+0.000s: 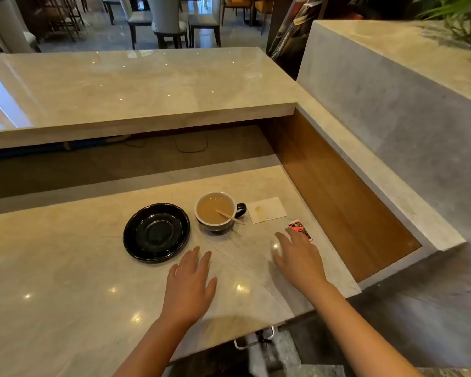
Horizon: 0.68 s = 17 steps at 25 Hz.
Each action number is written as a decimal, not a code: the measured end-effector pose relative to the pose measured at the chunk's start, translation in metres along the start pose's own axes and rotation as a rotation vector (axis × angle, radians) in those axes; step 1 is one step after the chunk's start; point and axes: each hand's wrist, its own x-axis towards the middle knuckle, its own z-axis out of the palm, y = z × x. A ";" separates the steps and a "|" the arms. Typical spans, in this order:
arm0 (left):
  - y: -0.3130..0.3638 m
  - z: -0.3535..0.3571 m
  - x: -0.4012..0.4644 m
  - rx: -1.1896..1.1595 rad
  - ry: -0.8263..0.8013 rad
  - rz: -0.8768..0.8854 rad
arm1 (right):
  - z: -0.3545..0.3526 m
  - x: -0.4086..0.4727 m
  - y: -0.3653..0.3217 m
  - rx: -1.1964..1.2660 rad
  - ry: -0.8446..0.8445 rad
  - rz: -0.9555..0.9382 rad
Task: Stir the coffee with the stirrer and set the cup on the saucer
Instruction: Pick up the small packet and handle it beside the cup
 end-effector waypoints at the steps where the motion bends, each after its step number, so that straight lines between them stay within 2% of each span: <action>1: -0.002 0.006 0.003 0.013 -0.017 -0.019 | 0.002 0.003 0.004 -0.013 -0.008 0.032; 4: -0.010 0.019 0.013 0.040 -0.063 -0.032 | 0.013 0.012 0.020 -0.037 0.005 0.086; 9: -0.020 0.032 0.018 0.119 -0.053 -0.043 | 0.028 0.020 0.032 -0.059 -0.024 0.108; 14: -0.019 0.032 0.020 0.118 -0.042 -0.055 | 0.021 0.031 0.039 0.074 0.241 0.159; 17: -0.020 0.030 0.019 0.093 -0.026 -0.043 | 0.014 0.045 0.046 0.056 0.178 0.308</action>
